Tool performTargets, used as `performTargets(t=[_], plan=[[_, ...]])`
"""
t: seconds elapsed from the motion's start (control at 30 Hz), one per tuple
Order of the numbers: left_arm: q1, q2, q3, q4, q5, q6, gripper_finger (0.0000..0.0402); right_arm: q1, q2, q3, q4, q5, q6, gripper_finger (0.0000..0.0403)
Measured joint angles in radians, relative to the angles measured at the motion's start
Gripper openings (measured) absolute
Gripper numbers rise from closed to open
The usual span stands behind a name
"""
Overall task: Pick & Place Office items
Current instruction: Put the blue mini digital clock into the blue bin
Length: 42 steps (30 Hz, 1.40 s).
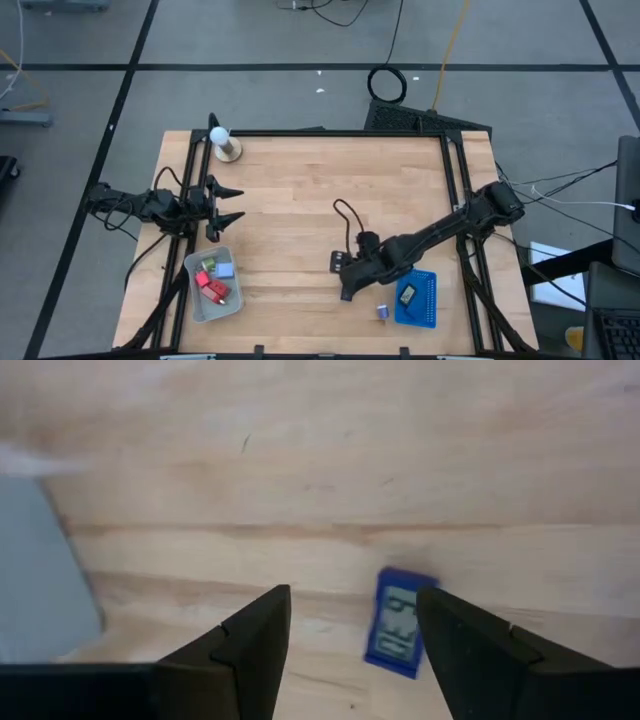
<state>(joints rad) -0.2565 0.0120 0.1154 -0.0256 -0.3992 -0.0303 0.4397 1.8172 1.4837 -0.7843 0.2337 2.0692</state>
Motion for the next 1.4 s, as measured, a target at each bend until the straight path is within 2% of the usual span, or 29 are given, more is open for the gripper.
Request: performTargets(t=[0.23,0.37,0.6,0.7,0.83,1.4], plan=[[0.0,0.0,0.0,0.001,0.0,0.0,0.0294,-0.002,0.146,0.231,-0.266,-0.083,0.072,0.0208],[0.0,0.0,0.0,0.0,0.0,0.0,0.0294,-0.002,0.196,0.314,-0.346,-0.114,0.109,0.0208],[0.0,0.0,0.0,0.0,0.0,0.0,0.0294,0.039,0.229,0.344,-0.309,-0.168,0.226,0.0208],[0.0,0.0,0.0,0.0,0.0,0.0,0.0294,0.056,0.271,0.385,-0.315,-0.159,0.265,0.0208],[0.0,0.001,0.0,0.0,0.0,0.0,0.0294,0.055,0.318,0.434,-0.35,-0.157,0.266,0.0208],[0.0,0.001,0.0,0.0,0.0,0.0,0.0294,0.063,0.316,0.406,-0.38,-0.079,0.216,0.0208]])
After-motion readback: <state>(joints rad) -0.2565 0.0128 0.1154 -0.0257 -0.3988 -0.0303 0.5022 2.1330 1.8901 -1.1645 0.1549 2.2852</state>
